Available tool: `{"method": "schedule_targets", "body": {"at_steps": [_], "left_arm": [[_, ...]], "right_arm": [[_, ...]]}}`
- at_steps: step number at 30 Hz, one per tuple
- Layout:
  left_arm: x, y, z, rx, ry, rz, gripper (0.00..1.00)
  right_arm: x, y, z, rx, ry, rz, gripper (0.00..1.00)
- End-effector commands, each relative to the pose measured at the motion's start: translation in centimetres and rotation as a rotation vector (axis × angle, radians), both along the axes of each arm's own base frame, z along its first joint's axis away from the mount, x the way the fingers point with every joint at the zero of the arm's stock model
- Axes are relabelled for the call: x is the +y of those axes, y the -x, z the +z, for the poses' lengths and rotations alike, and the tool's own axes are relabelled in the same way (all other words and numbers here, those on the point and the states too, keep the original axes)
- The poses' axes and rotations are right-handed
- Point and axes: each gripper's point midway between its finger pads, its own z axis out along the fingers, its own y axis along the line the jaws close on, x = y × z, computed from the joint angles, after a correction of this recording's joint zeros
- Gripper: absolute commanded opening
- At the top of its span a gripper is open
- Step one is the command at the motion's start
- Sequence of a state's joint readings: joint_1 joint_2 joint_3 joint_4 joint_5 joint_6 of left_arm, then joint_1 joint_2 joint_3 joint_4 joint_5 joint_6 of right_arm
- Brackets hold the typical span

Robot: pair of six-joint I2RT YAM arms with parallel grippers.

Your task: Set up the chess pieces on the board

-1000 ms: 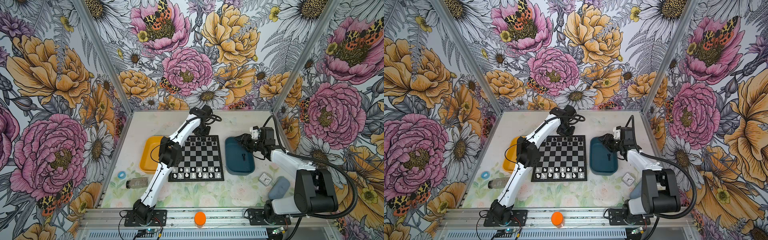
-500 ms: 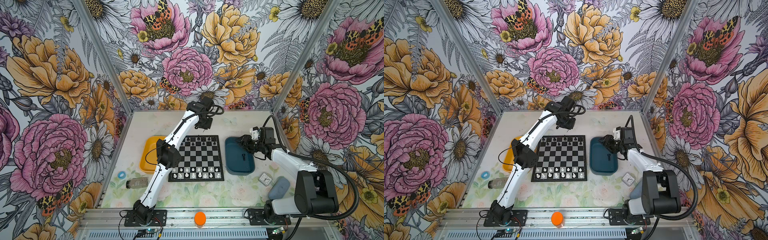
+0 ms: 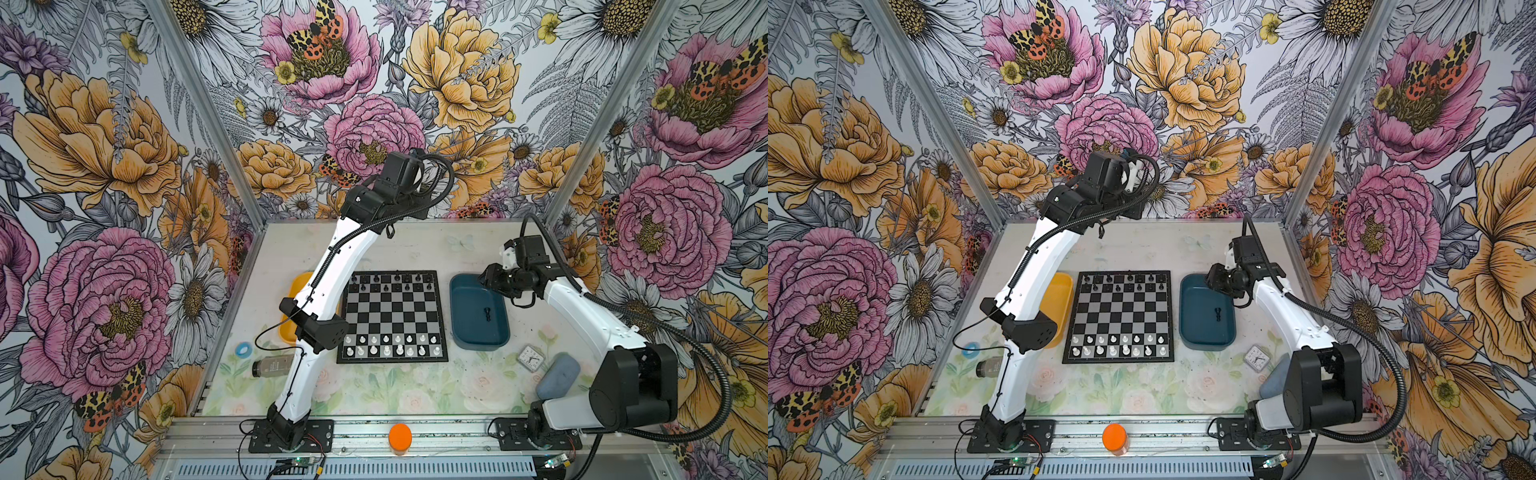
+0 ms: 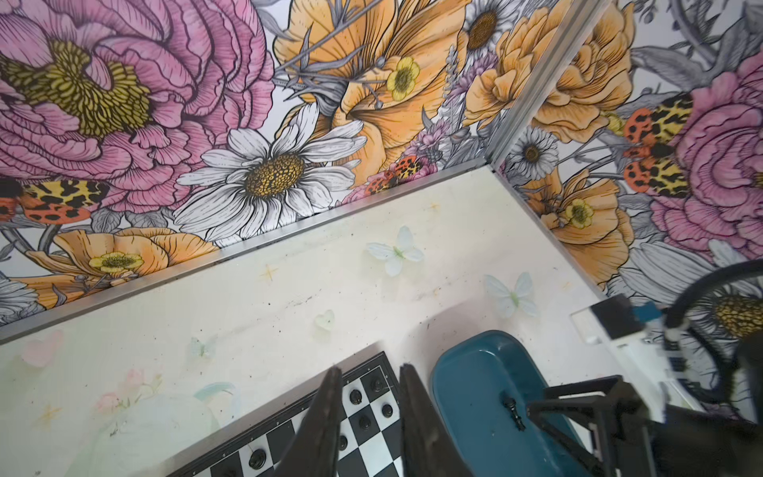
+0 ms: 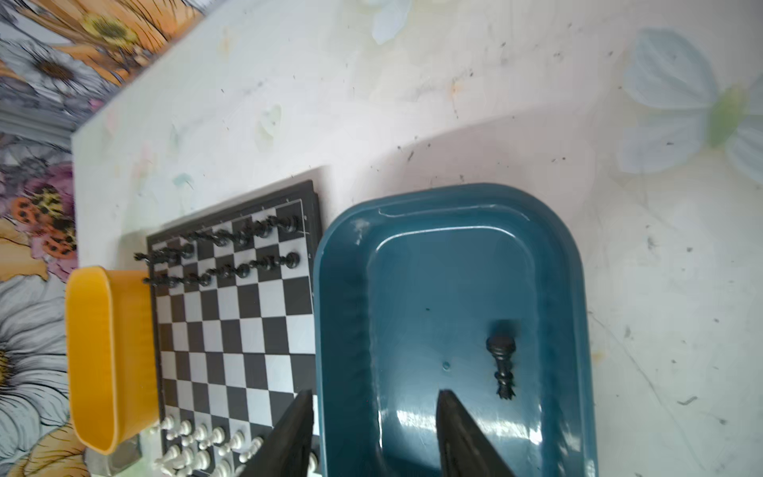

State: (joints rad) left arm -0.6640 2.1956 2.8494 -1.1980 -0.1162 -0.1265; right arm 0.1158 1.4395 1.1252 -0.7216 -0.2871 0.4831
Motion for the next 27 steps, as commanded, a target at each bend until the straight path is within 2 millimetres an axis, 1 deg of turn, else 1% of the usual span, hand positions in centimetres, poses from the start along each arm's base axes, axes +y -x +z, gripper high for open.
{"method": "schedule_targets", "body": {"at_steps": [1, 3, 5, 8, 10, 12, 14, 15, 17, 18, 20, 23, 27], "left_arm": [[0.5, 0.4, 4.6, -0.136, 0.045, -0.011, 0.26], [0.8, 1.0, 7.1, -0.196, 0.083, -0.028, 0.26], [1.4, 1.7, 9.0, -0.234, 0.111, -0.043, 0.26], [2.0, 2.2, 10.0, -0.256, 0.131, -0.049, 0.25], [2.6, 2.5, 11.2, -0.298, 0.164, -0.046, 0.26], [3.3, 3.5, 13.3, -0.36, 0.219, -0.064, 0.26], [4.8, 5.2, 15.7, -0.443, 0.269, -0.064, 0.28], [5.3, 5.7, 15.9, -0.478, 0.286, -0.06, 0.3], [6.2, 7.0, 15.7, -0.559, 0.331, -0.058, 0.37], [7.1, 7.7, 15.7, -0.613, 0.361, -0.043, 0.4], [8.4, 8.7, 14.7, -0.659, 0.399, -0.006, 0.42], [9.9, 9.0, 12.1, -0.628, 0.404, 0.048, 0.48], [10.4, 8.8, 7.9, -0.563, 0.401, 0.077, 0.52]], "right_arm": [[-1.0, 1.5, -2.1, 0.104, 0.122, 0.035, 0.49], [-0.6, 1.5, -2.4, 0.117, 0.128, 0.047, 0.49], [-0.4, 1.6, -2.8, 0.132, 0.141, 0.055, 0.49], [-0.5, 1.7, -3.5, 0.159, 0.169, 0.058, 0.49], [-0.8, 1.8, -3.7, 0.174, 0.196, 0.058, 0.49], [-1.1, 1.8, -3.9, 0.185, 0.227, 0.057, 0.49], [-1.5, 1.7, -4.3, 0.198, 0.258, 0.056, 0.49], [-1.6, 1.8, -4.6, 0.209, 0.273, 0.059, 0.49], [-1.8, 1.7, -5.3, 0.232, 0.297, 0.063, 0.49], [-1.8, 1.7, -5.6, 0.242, 0.309, 0.067, 0.49], [-1.9, 1.6, -6.1, 0.259, 0.334, 0.072, 0.49], [-2.3, 1.5, -6.8, 0.285, 0.382, 0.082, 0.49], [-2.5, 1.1, -7.8, 0.316, 0.425, 0.097, 0.49]]}}
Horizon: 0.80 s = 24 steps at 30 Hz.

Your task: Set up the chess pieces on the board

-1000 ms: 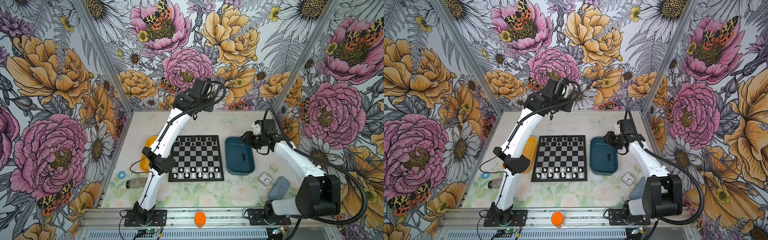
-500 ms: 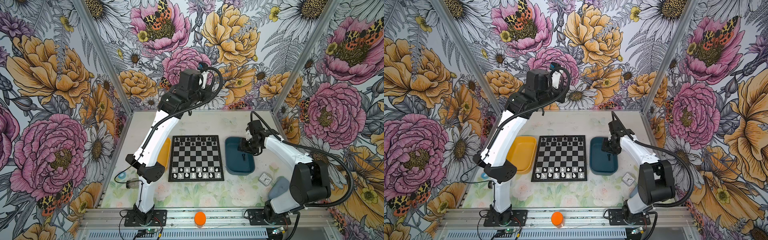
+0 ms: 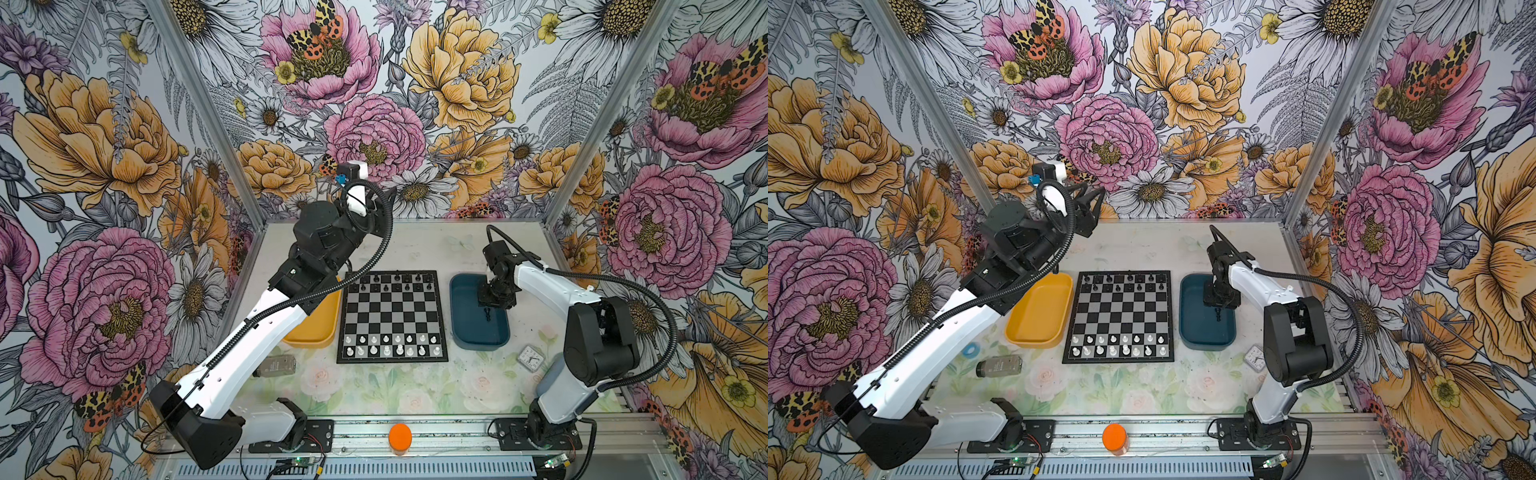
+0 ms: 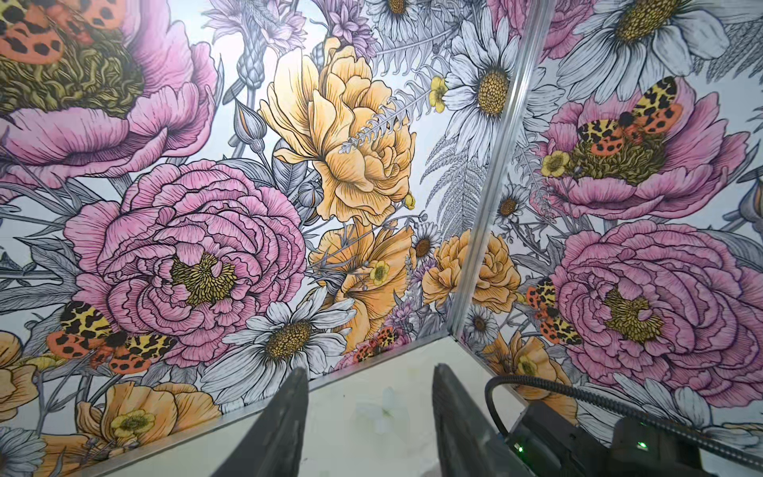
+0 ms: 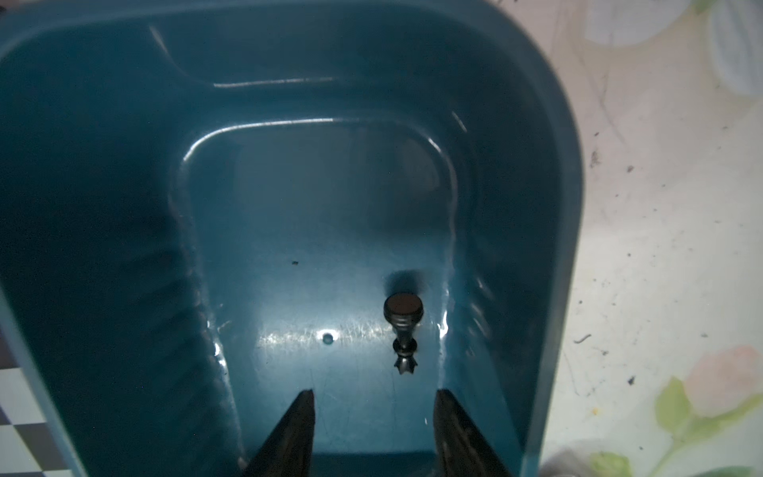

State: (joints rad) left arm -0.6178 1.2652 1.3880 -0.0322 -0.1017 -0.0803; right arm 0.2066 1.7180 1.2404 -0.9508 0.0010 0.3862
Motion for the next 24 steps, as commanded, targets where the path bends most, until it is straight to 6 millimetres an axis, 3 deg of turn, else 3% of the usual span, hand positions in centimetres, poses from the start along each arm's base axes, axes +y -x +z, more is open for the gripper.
{"method": "schedule_targets", "body": {"at_steps": [1, 6, 12, 24], "left_arm": [[1.0, -0.4, -1.2, -0.01, 0.071, 0.039, 0.53], [0.3, -0.1, -4.2, 0.049, 0.078, -0.005, 0.55], [-0.4, -0.2, -6.1, 0.094, 0.088, -0.025, 0.55], [-1.3, -0.8, -7.1, 0.121, 0.087, -0.044, 0.55]], "right_arm": [[-0.5, -0.9, -0.1, -0.001, 0.065, 0.029, 0.49], [-0.9, -1.0, -1.4, 0.031, 0.101, 0.039, 0.49], [-0.8, -1.0, -2.4, 0.059, 0.107, 0.05, 0.49], [-0.6, -1.4, -4.2, 0.092, 0.106, 0.06, 0.43]]}}
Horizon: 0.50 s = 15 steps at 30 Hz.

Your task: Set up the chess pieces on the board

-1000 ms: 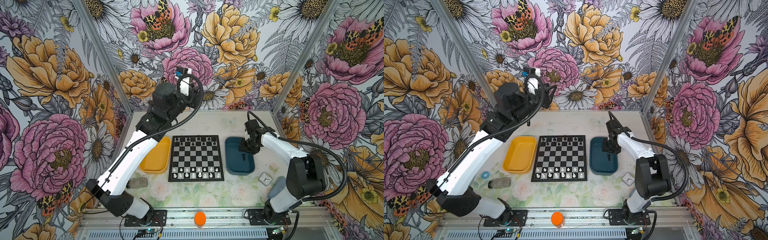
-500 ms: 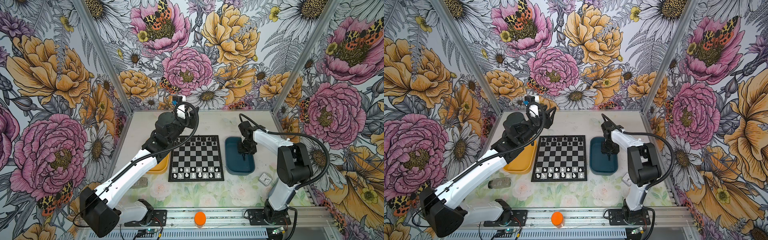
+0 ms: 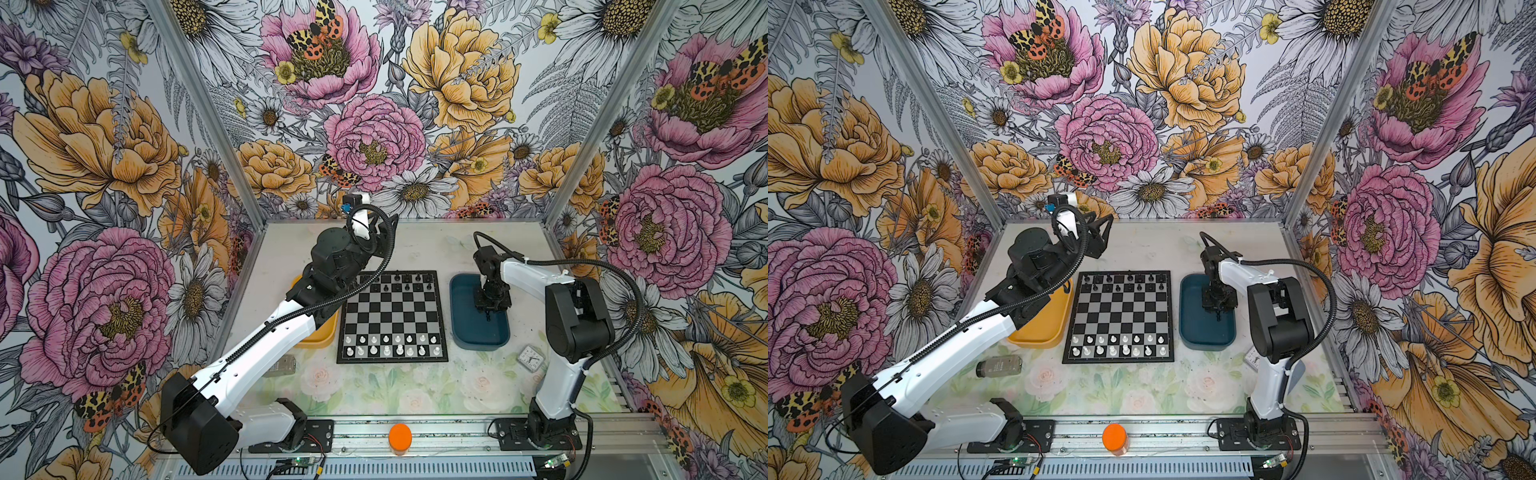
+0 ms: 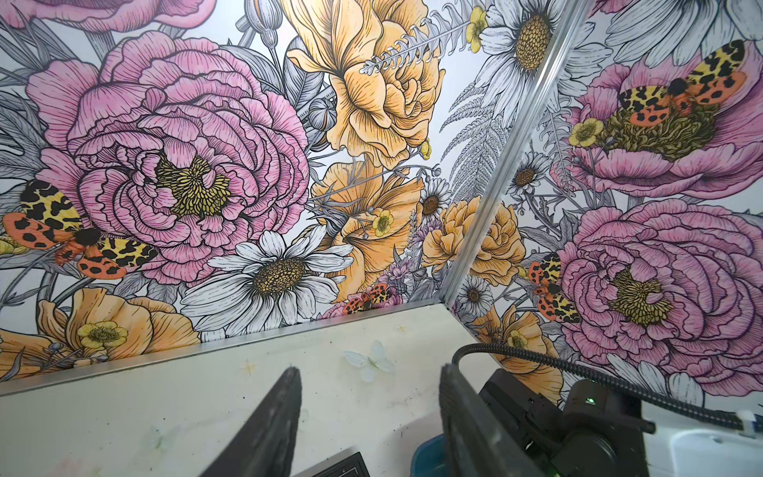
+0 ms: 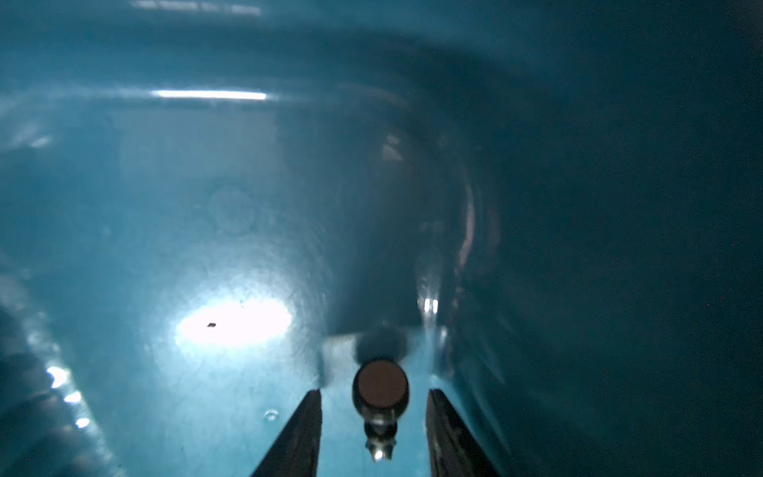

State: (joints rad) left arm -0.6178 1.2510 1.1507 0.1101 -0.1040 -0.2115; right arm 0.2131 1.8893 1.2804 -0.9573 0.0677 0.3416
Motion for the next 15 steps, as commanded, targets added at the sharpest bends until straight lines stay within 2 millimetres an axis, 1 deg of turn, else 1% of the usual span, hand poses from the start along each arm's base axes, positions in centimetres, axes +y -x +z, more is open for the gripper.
{"method": "schedule_targets", "body": {"at_steps": [1, 3, 15], "left_arm": [[-0.63, 0.22, 0.53, -0.011, 0.024, -0.031, 0.55], [-0.92, 0.23, 0.44, -0.008, 0.023, -0.04, 0.55], [-1.07, 0.01, 0.3, -0.004, 0.023, -0.042, 0.56]], "right_arm": [[0.29, -1.21, 0.07, -0.028, 0.008, 0.016, 0.43], [0.32, -1.28, -0.07, -0.027, 0.006, 0.015, 0.42], [0.84, -1.22, -0.89, -0.009, -0.022, 0.01, 0.32]]}}
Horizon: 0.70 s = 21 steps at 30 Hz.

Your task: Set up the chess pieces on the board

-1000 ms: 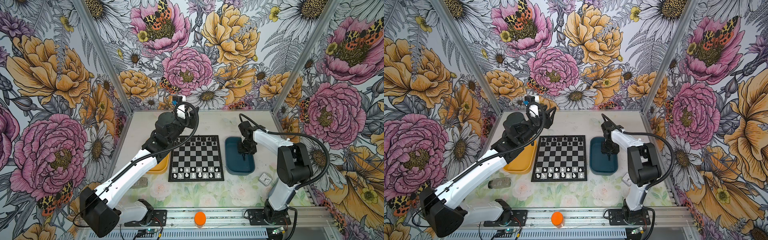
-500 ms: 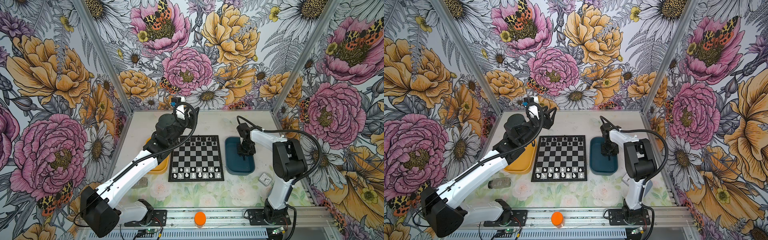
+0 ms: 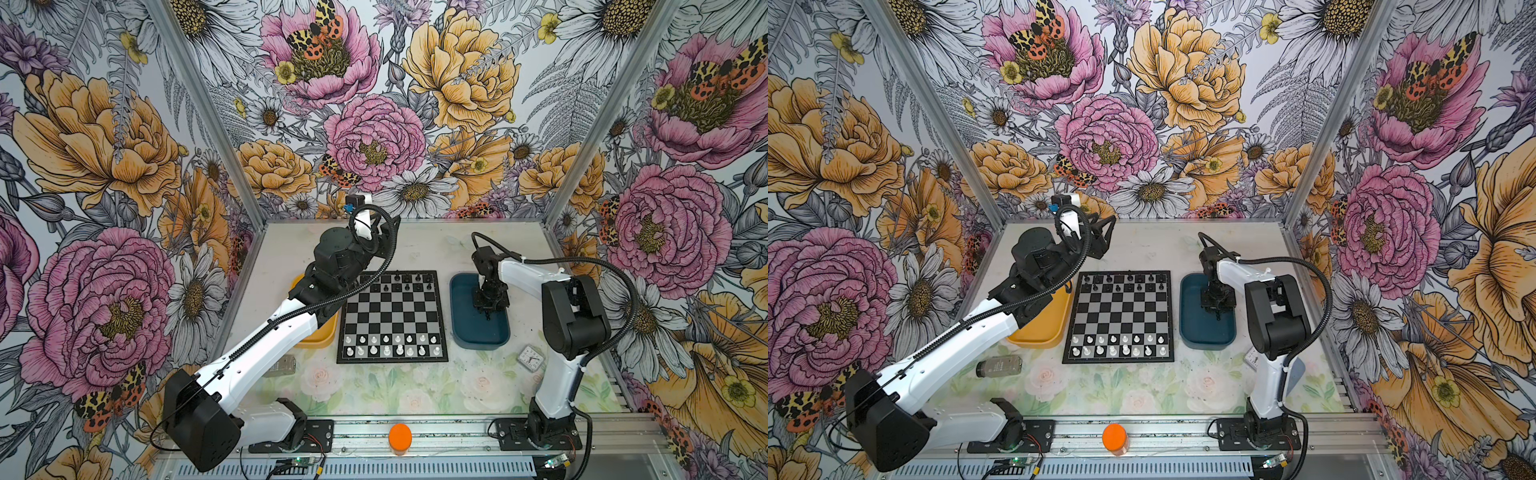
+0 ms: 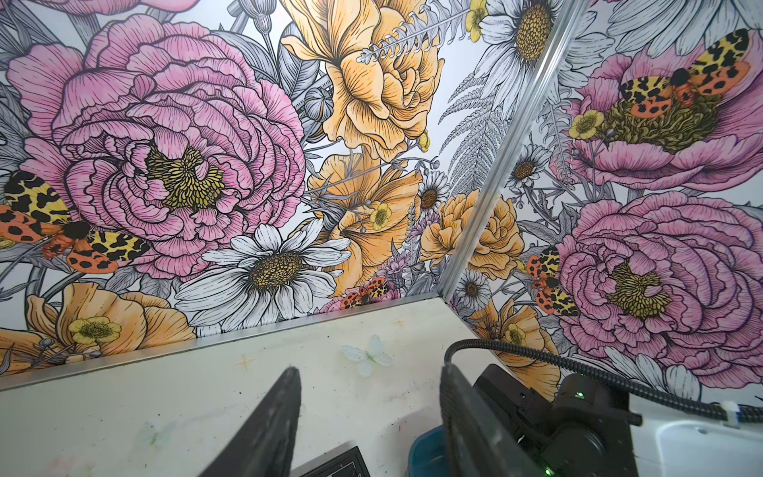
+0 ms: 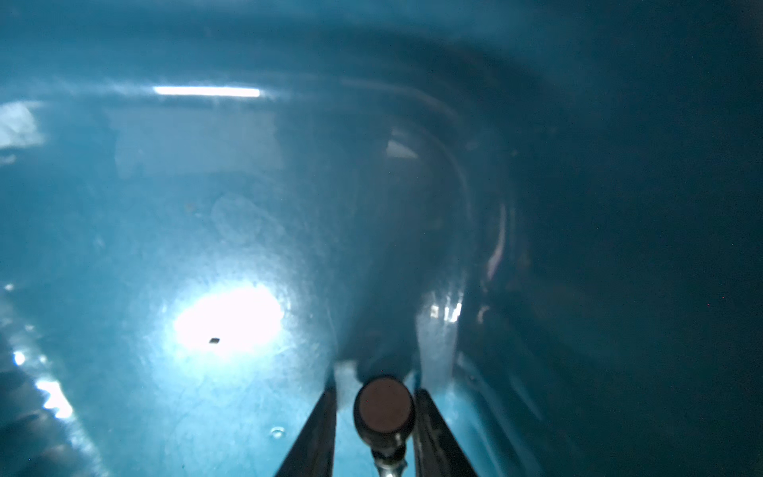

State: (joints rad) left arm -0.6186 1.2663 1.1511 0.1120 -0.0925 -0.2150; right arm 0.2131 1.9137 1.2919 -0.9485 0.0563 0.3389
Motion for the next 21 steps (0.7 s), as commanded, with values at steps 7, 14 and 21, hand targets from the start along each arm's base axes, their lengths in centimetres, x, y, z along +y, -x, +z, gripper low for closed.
{"method": "schedule_targets", "body": {"at_steps": [7, 14, 21], "left_arm": [[-0.6, 0.2, 0.7, -0.014, 0.024, -0.029, 0.56], [-0.6, 0.3, 0.8, -0.017, 0.02, -0.027, 0.56], [-0.8, 0.1, 0.5, -0.015, 0.013, -0.032, 0.56]], "right_arm": [[0.7, -0.7, -0.6, -0.007, -0.02, 0.005, 0.25], [1.0, -0.7, -0.6, -0.004, -0.038, -0.001, 0.05], [1.8, -1.0, 0.5, -0.029, -0.086, -0.03, 0.0]]}}
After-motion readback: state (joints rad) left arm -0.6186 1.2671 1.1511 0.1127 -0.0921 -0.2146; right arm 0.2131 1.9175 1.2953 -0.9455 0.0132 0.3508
